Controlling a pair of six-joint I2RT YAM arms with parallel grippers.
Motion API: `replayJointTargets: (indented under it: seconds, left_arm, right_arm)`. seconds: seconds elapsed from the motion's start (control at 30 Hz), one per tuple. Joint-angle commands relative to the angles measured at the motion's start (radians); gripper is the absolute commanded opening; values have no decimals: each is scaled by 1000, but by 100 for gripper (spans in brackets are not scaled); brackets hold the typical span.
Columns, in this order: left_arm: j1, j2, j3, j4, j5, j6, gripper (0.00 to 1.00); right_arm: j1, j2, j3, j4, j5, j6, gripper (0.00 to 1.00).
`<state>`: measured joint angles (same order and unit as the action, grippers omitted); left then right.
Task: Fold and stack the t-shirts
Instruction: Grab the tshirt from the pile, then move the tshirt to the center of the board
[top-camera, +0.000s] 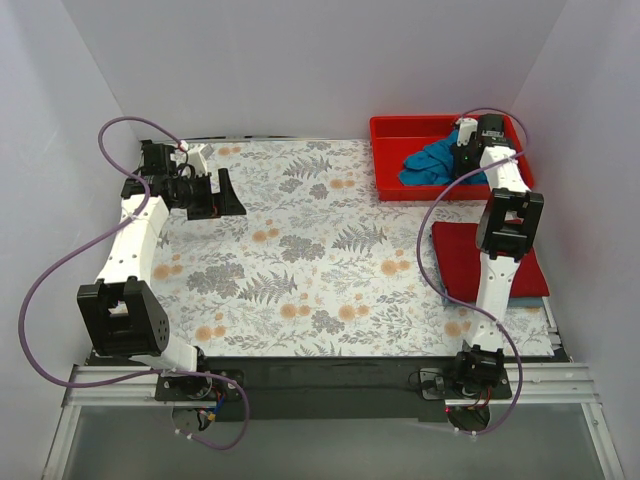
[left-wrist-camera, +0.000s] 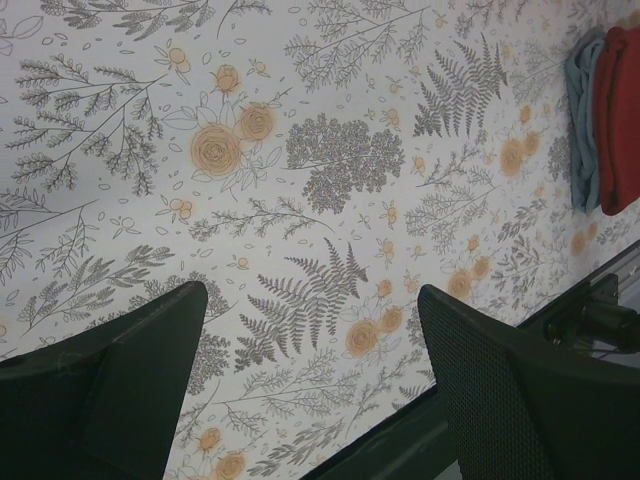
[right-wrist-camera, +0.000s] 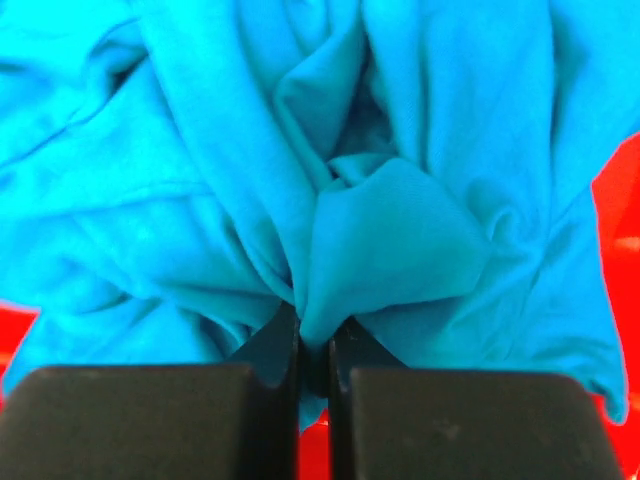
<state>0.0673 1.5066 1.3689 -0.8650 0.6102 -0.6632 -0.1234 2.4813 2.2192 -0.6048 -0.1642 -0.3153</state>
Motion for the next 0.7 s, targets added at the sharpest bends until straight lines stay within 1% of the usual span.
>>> replayJointTargets:
  seconds: [0.0, 0.03, 0.07, 0.2, 0.23, 0.3, 0.33, 0.4, 0.43, 0.5, 0.6, 0.63, 0.67]
  left_arm:
    - [-3, -36, 47, 30, 5, -36, 86]
    - [-1, -33, 51, 34, 17, -41, 86]
    - [-1, -31, 67, 34, 22, -53, 86]
    - [11, -29, 97, 41, 55, -81, 86]
    - [22, -31, 102, 44, 63, -87, 87]
    - [34, -28, 120, 46, 94, -98, 87]
    - [48, -28, 128, 47, 102, -102, 87]
    - [65, -26, 147, 55, 126, -119, 87]
    - [81, -26, 157, 57, 131, -128, 87]
    - [100, -28, 171, 60, 154, -145, 87]
    - [130, -32, 199, 58, 181, -157, 87]
    - [135, -36, 203, 57, 189, -154, 87]
    - [137, -37, 205, 52, 192, -145, 87]
  right_arm:
    - [14, -163, -1, 20, -116, 5, 1]
    - [30, -191, -1, 17, -173, 7, 1]
    - [39, -221, -4, 17, -196, 8, 1]
    - [109, -414, -7, 16, -317, 8, 1]
    - [155, -445, -9, 17, -352, 8, 1]
    - [197, -533, -7, 17, -373, 12, 1]
    - [244, -559, -9, 17, -389, 12, 1]
    - [292, -629, -3, 19, -391, 10, 1]
    - [341, -650, 0, 20, -388, 10, 1]
    - [399, -699, 5, 36, -382, 30, 1]
    - [433, -743, -4, 59, -382, 93, 1]
    - [444, -754, -35, 63, -388, 110, 1]
    - [449, -763, -65, 65, -386, 126, 8]
